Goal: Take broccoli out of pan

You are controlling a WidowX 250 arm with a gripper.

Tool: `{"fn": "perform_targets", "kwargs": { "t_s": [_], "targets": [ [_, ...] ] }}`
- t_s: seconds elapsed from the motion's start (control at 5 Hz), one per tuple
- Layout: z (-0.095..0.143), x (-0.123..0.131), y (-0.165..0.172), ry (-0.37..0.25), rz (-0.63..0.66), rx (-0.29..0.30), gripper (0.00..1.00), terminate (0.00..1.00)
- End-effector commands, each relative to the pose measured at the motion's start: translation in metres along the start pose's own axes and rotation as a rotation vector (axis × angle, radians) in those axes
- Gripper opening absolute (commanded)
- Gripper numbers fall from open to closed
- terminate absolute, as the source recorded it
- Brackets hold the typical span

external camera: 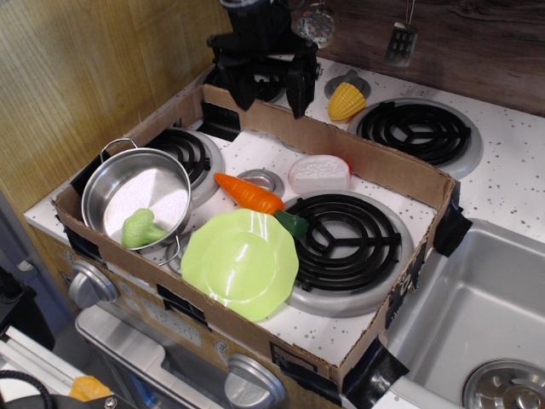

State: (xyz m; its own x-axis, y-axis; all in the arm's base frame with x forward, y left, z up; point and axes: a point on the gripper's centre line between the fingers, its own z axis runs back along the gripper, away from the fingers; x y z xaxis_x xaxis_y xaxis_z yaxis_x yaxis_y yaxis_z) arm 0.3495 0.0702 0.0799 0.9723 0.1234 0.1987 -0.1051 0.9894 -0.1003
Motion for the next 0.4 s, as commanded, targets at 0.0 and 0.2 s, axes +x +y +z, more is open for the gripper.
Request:
{"fn": "perform_targets", "kwargs": {
  "t_s": [0.0, 0.2],
  "targets": [
    [0.059, 0.01, 0.02, -0.145, 0.02, 0.137, 1.0, 0.0],
    [0.072, -0.01, 0.027, -0.202, 0.118, 0.176, 1.0, 0.0]
  ]
}}
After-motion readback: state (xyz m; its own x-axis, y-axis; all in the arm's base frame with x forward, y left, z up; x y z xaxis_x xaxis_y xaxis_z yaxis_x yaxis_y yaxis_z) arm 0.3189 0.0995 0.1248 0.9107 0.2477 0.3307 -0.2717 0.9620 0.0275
